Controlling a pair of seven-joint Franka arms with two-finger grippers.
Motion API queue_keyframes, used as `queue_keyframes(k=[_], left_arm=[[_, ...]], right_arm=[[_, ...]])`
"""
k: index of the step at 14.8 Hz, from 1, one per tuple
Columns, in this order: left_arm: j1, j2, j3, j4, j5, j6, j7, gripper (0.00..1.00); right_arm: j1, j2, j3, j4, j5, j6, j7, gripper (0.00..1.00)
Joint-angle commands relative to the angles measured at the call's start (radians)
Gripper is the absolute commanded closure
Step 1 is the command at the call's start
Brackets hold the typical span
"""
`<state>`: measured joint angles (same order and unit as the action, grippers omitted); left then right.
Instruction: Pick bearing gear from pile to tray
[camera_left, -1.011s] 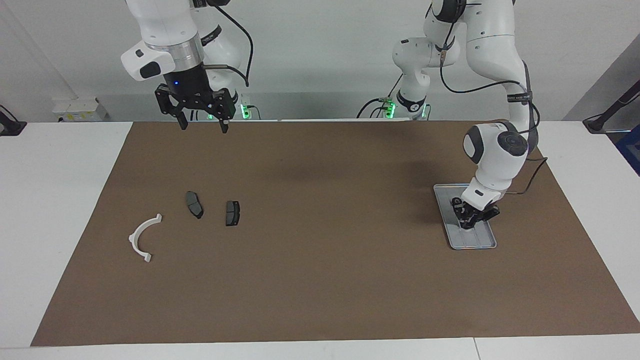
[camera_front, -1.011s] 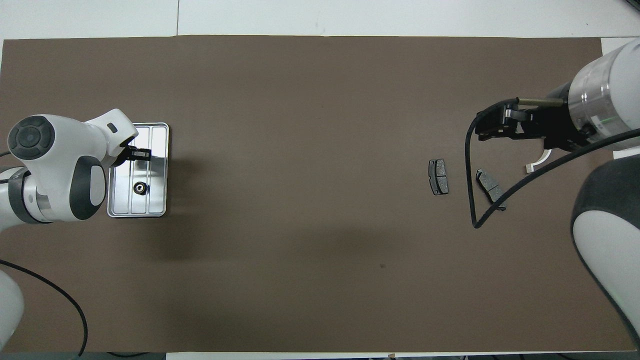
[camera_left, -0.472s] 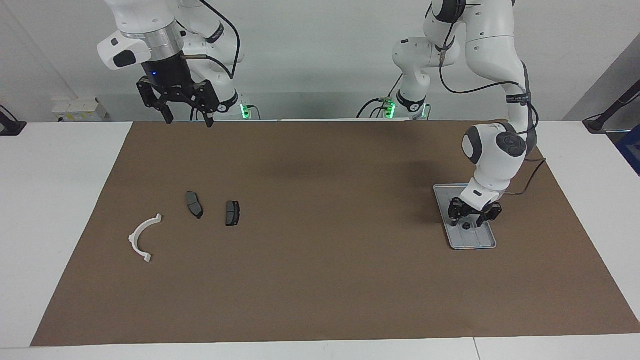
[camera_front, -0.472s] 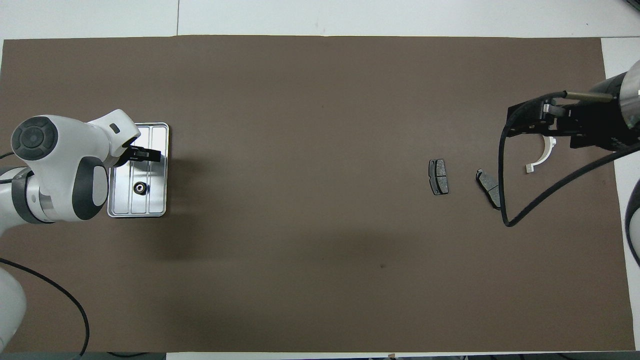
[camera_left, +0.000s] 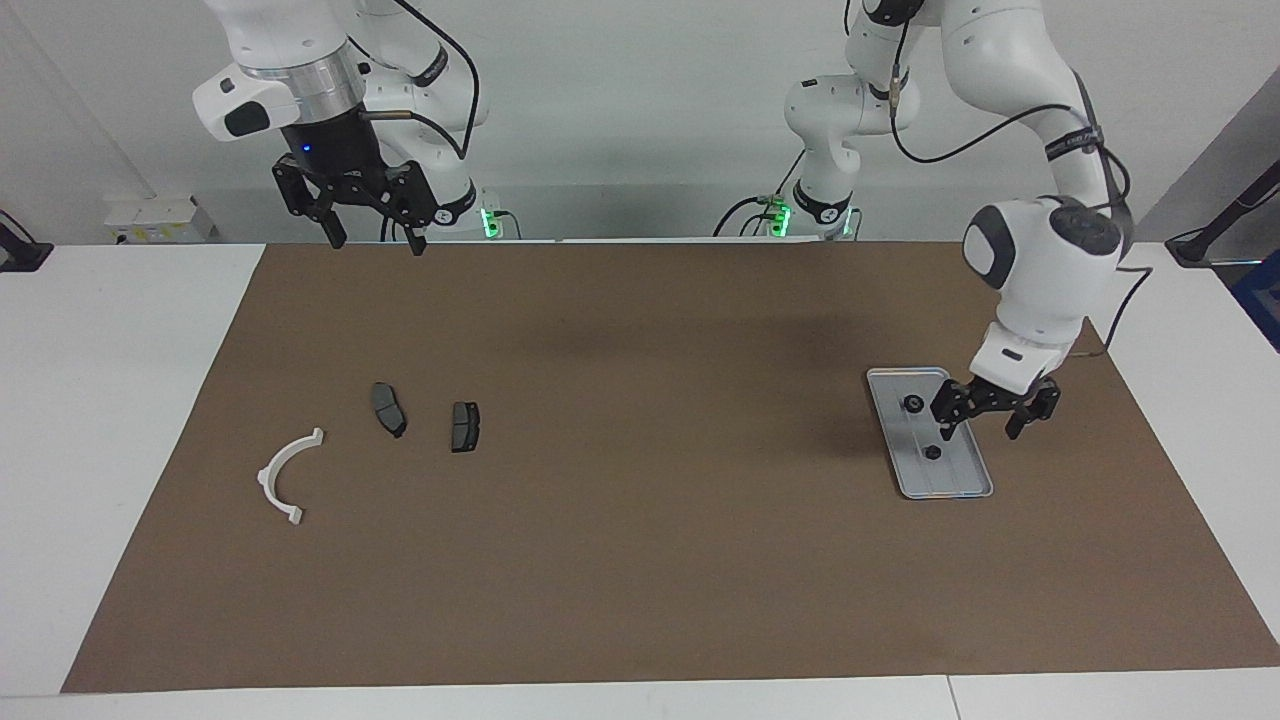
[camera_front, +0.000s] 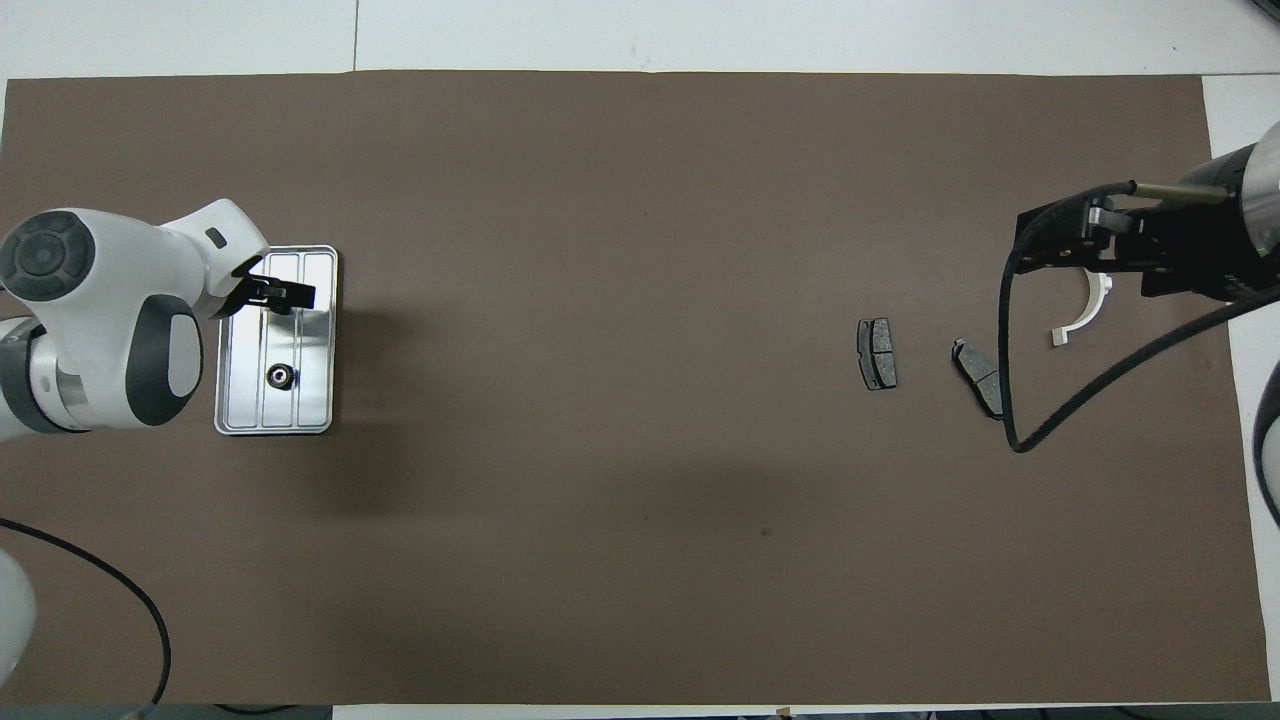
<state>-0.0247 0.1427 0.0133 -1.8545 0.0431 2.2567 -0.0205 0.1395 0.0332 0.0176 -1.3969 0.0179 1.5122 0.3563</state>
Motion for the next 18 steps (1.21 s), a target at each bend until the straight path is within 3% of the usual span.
queue_keyframes(k=[1, 3, 5, 7, 11, 13, 18], left_arm=[[-0.001, -0.162, -0.006, -0.014, -0.017, -0.097, -0.146, 0.00], [-0.003, -0.234, -0.009, 0.000, -0.017, -0.237, -0.161, 0.00], [-0.009, -0.236, -0.018, 0.082, -0.005, -0.442, -0.112, 0.00], [-0.020, -0.229, -0.019, 0.138, -0.011, -0.566, -0.035, 0.00], [-0.020, -0.206, -0.019, 0.152, -0.052, -0.603, -0.035, 0.00], [-0.021, -0.180, -0.019, 0.190, -0.049, -0.637, -0.035, 0.00], [-0.027, -0.149, -0.019, 0.236, -0.045, -0.663, -0.030, 0.00]], right_arm=[[-0.053, -0.013, 0.024, -0.022, 0.030, -0.010, -0.019, 0.00], [-0.183, -0.018, 0.140, -0.031, 0.039, -0.006, -0.017, 0.00], [-0.210, -0.018, 0.148, -0.048, 0.039, -0.003, -0.017, 0.00], [-0.225, -0.018, 0.148, -0.068, 0.039, -0.001, -0.014, 0.00], [-0.230, -0.016, 0.131, -0.103, 0.016, -0.010, -0.007, 0.00], [-0.228, -0.018, 0.137, -0.106, -0.054, -0.052, -0.022, 0.00], [-0.225, -0.016, 0.137, -0.108, -0.073, -0.021, -0.187, 0.00]])
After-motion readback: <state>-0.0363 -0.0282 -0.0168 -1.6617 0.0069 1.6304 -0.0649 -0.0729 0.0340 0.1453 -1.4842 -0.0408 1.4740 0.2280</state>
